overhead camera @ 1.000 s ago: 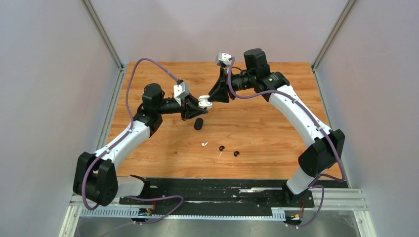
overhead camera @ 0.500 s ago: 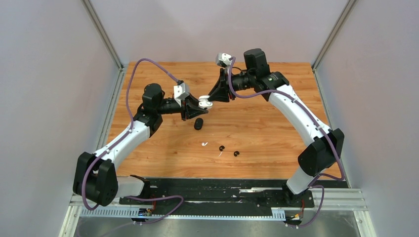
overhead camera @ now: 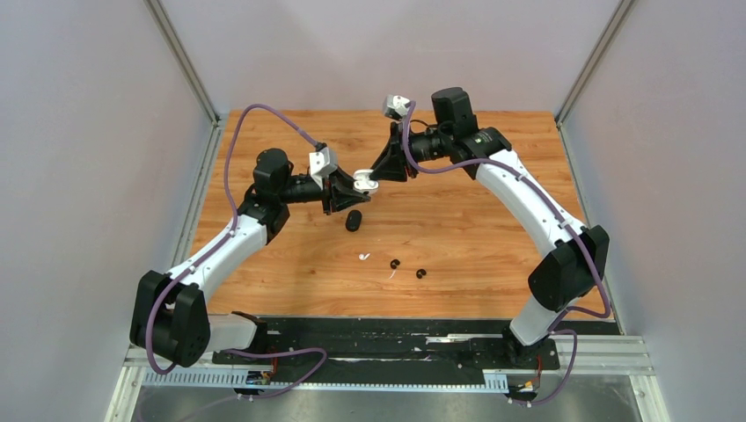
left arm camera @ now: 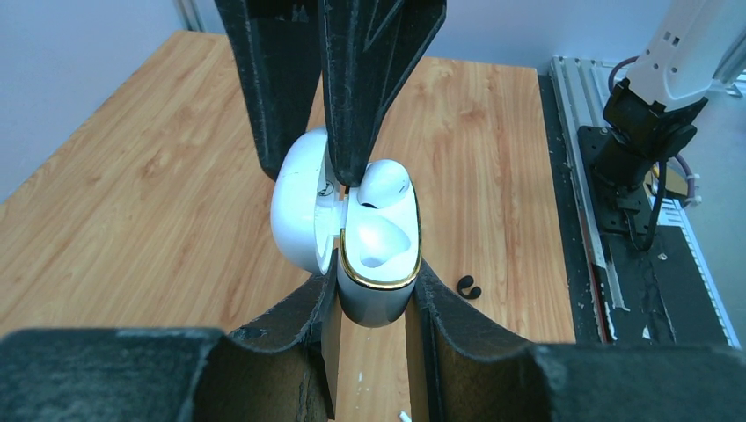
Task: Insert the wireless bluetooth earbuds into the charging case
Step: Adjust the charging case, then pick up the earbud from the center of the board, then place the earbud in the charging case.
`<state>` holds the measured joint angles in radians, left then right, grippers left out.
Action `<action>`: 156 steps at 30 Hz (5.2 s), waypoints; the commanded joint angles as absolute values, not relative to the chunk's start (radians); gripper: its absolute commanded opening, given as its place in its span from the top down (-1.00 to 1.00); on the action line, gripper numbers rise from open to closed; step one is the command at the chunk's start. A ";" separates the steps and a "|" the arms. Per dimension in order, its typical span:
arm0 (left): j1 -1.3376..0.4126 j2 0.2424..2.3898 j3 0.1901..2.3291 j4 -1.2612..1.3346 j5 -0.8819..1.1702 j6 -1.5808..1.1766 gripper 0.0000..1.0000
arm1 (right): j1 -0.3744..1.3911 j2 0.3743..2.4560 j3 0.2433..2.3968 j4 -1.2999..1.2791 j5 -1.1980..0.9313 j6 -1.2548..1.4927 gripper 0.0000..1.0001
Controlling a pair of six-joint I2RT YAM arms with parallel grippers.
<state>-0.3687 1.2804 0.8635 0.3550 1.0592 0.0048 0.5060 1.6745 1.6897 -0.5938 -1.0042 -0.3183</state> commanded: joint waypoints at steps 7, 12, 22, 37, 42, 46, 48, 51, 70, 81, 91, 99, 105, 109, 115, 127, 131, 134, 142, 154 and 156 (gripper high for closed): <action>-0.365 1.249 0.882 0.401 1.023 0.007 1.00 | 0.508 1.680 1.711 -0.590 -1.040 -0.313 1.00; -0.365 1.257 0.886 0.372 0.959 -0.035 0.50 | 0.507 1.663 1.709 -0.590 -0.991 -0.345 1.00; -0.362 1.148 0.914 -0.100 0.720 0.081 -0.29 | 0.408 1.558 1.590 -0.588 -0.809 -0.407 1.00; -0.396 1.535 1.192 -0.670 0.191 -0.413 0.08 | 0.277 1.358 1.314 -0.499 -0.524 -0.285 1.00; -0.460 1.599 1.180 -0.718 0.241 -0.600 0.18 | 0.236 1.400 1.322 -0.475 -0.531 -0.232 1.00; -0.520 1.666 1.160 -0.693 0.279 -0.679 0.28 | 0.220 1.425 1.336 -0.467 -0.558 -0.216 1.00; -0.545 1.680 1.153 -0.686 0.293 -0.703 0.28 | 0.217 1.429 1.344 -0.468 -0.569 -0.211 1.00; -0.560 1.707 1.138 -0.686 0.309 -0.721 0.23 | 0.205 1.439 1.353 -0.466 -0.598 -0.194 1.00; -0.593 1.874 1.228 -0.663 0.274 -0.832 0.26 | 0.144 1.349 1.262 -0.471 -0.666 -0.160 1.00; -0.592 1.909 1.289 -0.713 0.259 -0.786 0.30 | 0.134 1.352 1.262 -0.471 -0.675 -0.149 1.00; -0.622 1.807 1.212 -0.732 0.194 -0.778 0.17 | 0.130 1.355 1.248 -0.471 -0.694 -0.146 1.00; -0.630 1.838 1.230 -0.685 0.196 -0.774 0.26 | 0.128 1.332 1.238 -0.475 -0.690 -0.146 1.00; -0.632 1.858 1.238 -0.669 0.189 -0.781 0.29 | 0.126 1.313 1.217 -0.478 -0.692 -0.145 1.00; -0.636 1.867 1.235 -0.670 0.189 -0.781 0.36 | 0.123 1.306 1.209 -0.479 -0.692 -0.145 1.00; -0.642 1.889 1.244 -0.678 0.196 -0.776 0.38 | 0.119 1.303 1.203 -0.478 -0.693 -0.147 1.00; -0.649 1.896 1.277 -0.736 0.150 -0.747 0.38 | 0.109 1.298 1.192 -0.475 -0.697 -0.149 1.00; -0.648 1.881 1.272 -0.747 0.139 -0.729 0.44 | 0.108 1.303 1.193 -0.473 -0.704 -0.147 1.00; -0.649 1.872 1.261 -0.743 0.145 -0.718 0.67 | 0.108 1.310 1.193 -0.471 -0.707 -0.146 1.00; -0.649 1.838 1.289 -0.738 0.154 -0.582 1.00 | 0.108 1.324 1.201 -0.469 -0.735 -0.156 1.00; -0.649 1.441 1.171 -0.513 0.058 0.369 1.00 | 0.166 1.347 1.238 -0.671 -0.803 -0.525 1.00; -0.650 1.327 1.109 -0.431 0.103 0.558 1.00 | 0.189 1.375 1.291 -0.713 -0.791 -0.527 1.00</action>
<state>-0.6418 1.5211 1.2003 -0.6113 0.0879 0.0940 0.1471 1.3388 1.1927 -0.6170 -0.7731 -0.4126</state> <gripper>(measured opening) 0.199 0.044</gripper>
